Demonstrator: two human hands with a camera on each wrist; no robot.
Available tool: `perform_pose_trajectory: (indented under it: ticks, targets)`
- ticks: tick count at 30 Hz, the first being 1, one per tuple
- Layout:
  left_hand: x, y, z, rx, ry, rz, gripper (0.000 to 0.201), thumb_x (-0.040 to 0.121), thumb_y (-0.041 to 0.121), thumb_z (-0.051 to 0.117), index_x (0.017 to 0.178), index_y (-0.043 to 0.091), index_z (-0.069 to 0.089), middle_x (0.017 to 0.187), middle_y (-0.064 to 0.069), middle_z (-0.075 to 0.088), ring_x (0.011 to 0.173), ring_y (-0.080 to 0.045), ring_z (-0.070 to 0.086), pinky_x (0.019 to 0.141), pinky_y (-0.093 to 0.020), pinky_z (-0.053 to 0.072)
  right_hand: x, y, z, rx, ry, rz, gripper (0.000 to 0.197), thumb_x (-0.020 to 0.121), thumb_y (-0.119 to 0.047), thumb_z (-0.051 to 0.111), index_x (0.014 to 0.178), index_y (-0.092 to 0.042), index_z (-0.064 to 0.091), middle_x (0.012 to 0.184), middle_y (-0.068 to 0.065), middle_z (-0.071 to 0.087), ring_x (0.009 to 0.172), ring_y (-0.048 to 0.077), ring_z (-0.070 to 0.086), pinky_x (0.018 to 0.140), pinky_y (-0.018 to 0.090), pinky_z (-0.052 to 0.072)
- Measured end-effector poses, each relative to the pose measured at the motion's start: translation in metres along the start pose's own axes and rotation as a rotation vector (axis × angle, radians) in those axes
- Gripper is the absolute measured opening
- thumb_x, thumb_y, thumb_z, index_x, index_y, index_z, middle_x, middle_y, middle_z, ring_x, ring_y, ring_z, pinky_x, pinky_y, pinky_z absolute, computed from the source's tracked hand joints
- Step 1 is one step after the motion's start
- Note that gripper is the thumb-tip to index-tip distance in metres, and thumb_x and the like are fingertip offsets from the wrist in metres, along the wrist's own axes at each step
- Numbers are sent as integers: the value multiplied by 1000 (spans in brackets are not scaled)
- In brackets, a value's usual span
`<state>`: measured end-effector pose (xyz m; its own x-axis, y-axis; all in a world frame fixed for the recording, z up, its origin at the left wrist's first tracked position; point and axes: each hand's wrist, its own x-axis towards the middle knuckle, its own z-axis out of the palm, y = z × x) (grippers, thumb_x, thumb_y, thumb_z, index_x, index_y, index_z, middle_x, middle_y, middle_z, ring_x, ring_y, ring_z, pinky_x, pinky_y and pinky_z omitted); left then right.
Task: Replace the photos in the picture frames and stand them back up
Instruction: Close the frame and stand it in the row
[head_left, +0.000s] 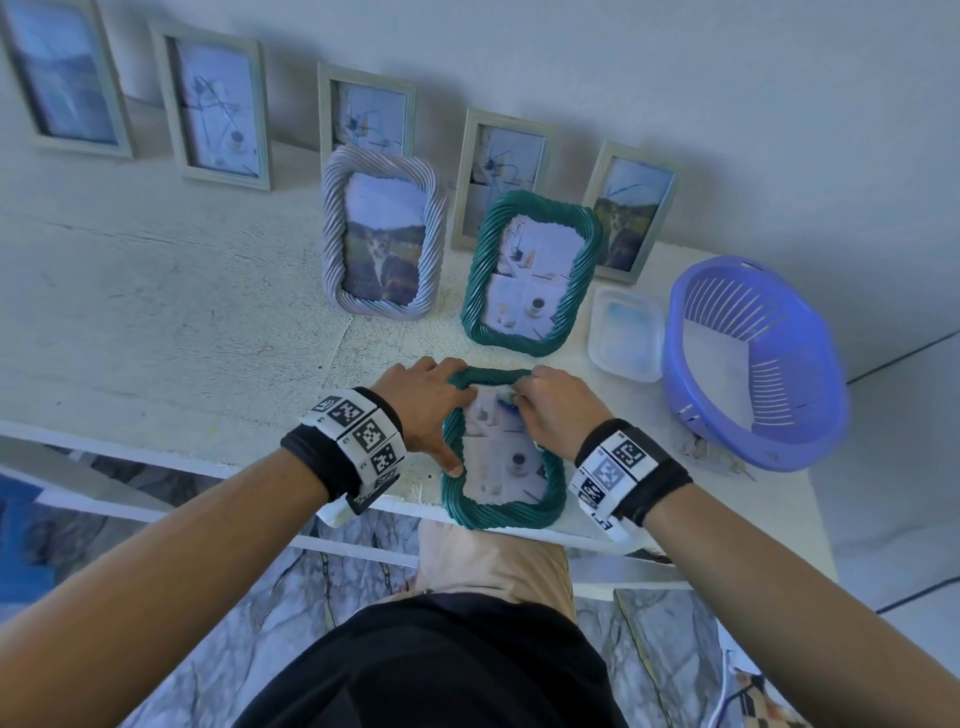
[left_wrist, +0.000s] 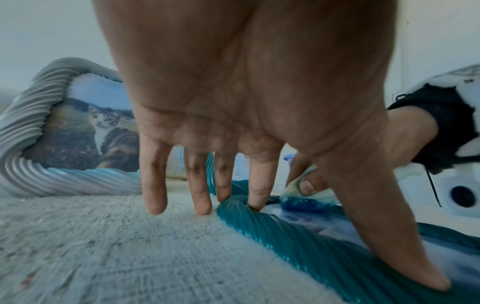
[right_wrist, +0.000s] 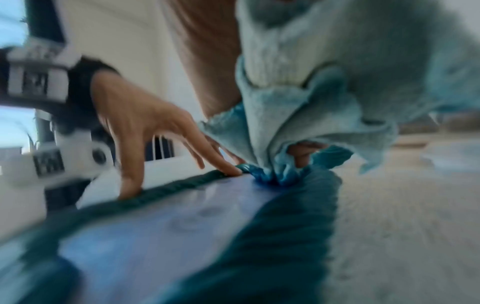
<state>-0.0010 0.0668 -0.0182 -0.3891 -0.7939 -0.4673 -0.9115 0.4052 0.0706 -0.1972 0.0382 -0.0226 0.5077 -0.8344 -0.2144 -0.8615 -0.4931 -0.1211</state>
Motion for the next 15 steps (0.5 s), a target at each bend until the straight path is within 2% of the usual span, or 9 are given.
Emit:
perform_pose_trajectory:
  ticks: [3,7,11,15]
  targets:
    - [1,-1,1,0,3,3,99,65,78,65,146,30,34,157,-2,16,133,-29,33,101,-47,41,-21,-5,1,120,-47,89,27,97,-16,41,87,-3,62,91,15,58,85,34,57,67,33,38]
    - [2,-1,0,21,-6,15,100,66,78,64,147,28,32,157,-3,15,131,-30,33,100,-47,42,-53,-10,10,188,-51,52,24,97,-18,46,94,-6,66,90,12,58,85,30,56,67,34,38]
    - [2,0,0,41,4,32,99,67,78,64,146,27,34,156,-4,17,129,-30,36,98,-45,42,-27,-5,6,100,-9,50,21,97,-11,44,95,-4,64,94,12,58,84,30,58,68,32,39]
    - [1,-1,0,40,13,37,96,68,77,64,144,27,36,155,-4,18,128,-31,36,98,-46,42,3,1,-6,76,7,66,27,99,-16,42,90,-1,62,93,18,58,87,35,56,72,37,41]
